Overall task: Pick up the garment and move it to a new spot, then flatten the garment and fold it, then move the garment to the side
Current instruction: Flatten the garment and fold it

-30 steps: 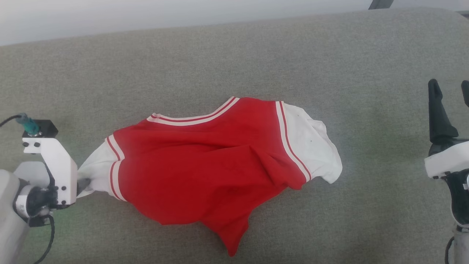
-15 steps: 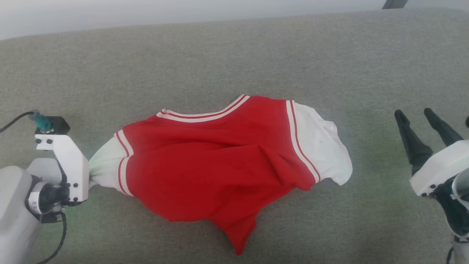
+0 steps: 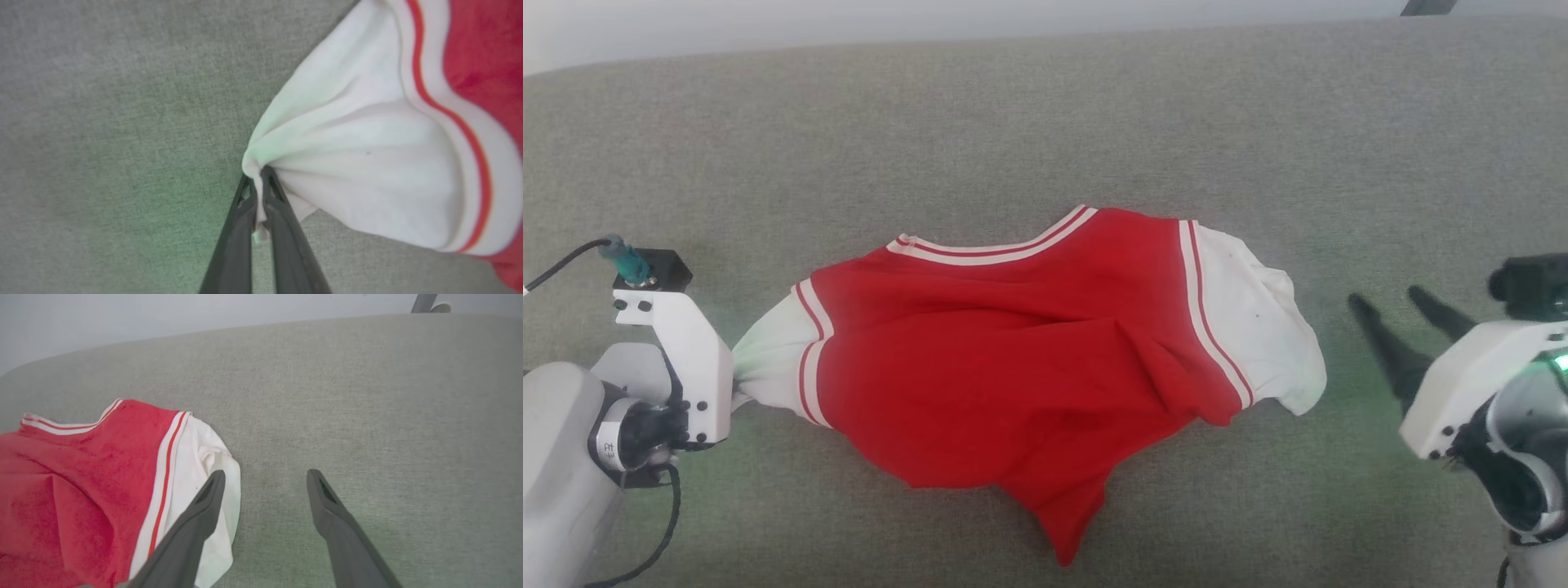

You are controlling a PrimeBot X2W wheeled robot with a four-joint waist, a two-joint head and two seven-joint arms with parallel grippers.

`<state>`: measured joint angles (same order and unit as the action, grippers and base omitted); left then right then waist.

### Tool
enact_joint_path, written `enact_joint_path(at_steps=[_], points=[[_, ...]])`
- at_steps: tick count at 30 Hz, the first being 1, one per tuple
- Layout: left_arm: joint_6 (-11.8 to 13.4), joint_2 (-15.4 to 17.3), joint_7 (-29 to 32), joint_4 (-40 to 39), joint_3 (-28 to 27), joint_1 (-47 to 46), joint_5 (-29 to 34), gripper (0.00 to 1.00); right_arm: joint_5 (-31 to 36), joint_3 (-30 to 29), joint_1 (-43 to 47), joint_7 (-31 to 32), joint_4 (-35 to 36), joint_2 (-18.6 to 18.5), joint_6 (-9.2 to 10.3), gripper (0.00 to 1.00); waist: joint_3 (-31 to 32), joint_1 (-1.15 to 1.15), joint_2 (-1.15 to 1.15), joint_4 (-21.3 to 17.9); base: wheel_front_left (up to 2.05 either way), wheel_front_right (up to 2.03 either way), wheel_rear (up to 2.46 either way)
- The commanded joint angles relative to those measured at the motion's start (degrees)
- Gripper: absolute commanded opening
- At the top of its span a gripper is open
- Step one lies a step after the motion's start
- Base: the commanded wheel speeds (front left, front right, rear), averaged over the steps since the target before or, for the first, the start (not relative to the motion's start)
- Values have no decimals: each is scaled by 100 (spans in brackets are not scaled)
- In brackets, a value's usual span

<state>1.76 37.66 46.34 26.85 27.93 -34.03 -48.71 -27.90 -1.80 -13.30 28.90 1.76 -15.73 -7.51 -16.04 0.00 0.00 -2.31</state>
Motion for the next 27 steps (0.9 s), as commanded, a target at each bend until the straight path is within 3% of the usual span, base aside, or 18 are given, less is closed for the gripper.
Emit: enact_joint_path(at_steps=[1, 10, 12, 13, 14, 15, 27], points=[[24, -77, -6, 31, 75, 46, 56, 0, -98, 116, -3, 224, -74, -15, 4, 100, -31, 0, 0, 32, 0, 0, 0], [-15, -266, -91, -137, 170, -204, 142, 0, -85, 567, -338, 865, -615, -129, 4, 100, -205, 0, 0, 186, 0, 0, 0], [-21, -285, -107, -139, 175, -220, 131, 0, -69, 605, -401, 914, -723, -126, 4, 96, -223, 0, 0, 201, 0, 0, 0], [-26, -306, -112, -137, 185, -232, 138, 0, -61, 652, -454, 961, -839, -121, 4, 49, -236, 0, 0, 214, 0, 0, 0], [-34, -327, -124, -130, 200, -259, 148, 0, -14, 696, -516, 994, -944, -149, 4, 16, -249, 0, 0, 232, 0, 0, 0], [-43, -343, -132, -123, 209, -283, 154, 0, -13, 747, -574, 1018, -1045, -154, 4, 0, -260, 0, 0, 245, 0, 0, 0], [-89, -316, -425, -61, 82, -691, 187, 0, -206, 645, -1448, 751, -1573, -176, 6, 0, -61, 0, 0, 321, 0, 0, 0]])
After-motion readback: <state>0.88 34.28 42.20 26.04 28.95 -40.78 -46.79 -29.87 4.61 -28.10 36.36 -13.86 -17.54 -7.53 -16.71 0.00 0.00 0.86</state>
